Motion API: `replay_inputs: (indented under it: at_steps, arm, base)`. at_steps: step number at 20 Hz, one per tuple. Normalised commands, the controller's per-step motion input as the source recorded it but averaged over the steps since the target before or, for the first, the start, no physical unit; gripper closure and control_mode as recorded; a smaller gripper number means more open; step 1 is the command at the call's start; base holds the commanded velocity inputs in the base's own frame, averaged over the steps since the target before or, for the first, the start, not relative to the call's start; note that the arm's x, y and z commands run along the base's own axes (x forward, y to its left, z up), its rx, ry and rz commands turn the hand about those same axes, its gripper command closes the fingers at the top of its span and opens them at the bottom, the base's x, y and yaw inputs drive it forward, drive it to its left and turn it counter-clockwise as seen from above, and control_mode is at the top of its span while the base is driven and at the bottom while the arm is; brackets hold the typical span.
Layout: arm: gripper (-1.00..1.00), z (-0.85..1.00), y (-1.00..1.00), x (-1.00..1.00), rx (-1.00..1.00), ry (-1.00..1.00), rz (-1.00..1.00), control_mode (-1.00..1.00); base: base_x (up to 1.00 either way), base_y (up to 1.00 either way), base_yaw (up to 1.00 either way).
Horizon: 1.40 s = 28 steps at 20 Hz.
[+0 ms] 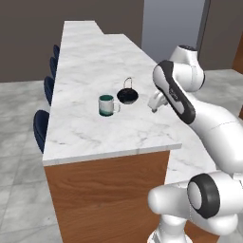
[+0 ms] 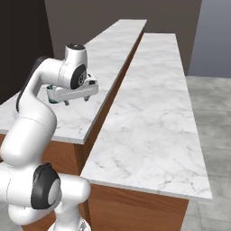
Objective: Pick the teapot and mug and place them in the sink. Then turn on the water.
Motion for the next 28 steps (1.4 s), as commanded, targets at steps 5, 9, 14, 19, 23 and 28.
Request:
replay_inputs:
  at_steps: [5,9,14,19,23,28]
  arm:
    - [-1.00,0.26,0.52,0.00,-0.11,-0.11,0.03,-1.00]
    - [-1.00,0.24,0.70,-0.02,0.00,0.00,0.02,-1.00]
    - [-1.00,0.19,0.59,0.00,0.00,0.00,0.00,-1.00]
    - [-1.00,0.03,0.35,0.00,0.00,-0.01,0.01,-1.00]
    - [-1.00,-0.24,-0.02,0.00,0.01,0.00,0.00,-1.00]
    - [-1.00,-0.18,-0.25,0.00,0.05,-0.04,0.00,-1.00]
  base:
    - [0.00,0.00,0.00]
    - [0.00,0.00,0.00]
    - [0.00,0.00,0.00]
    - [0.00,0.00,0.00]
    - [0.00,0.00,0.00]
    - [0.00,0.00,0.00]
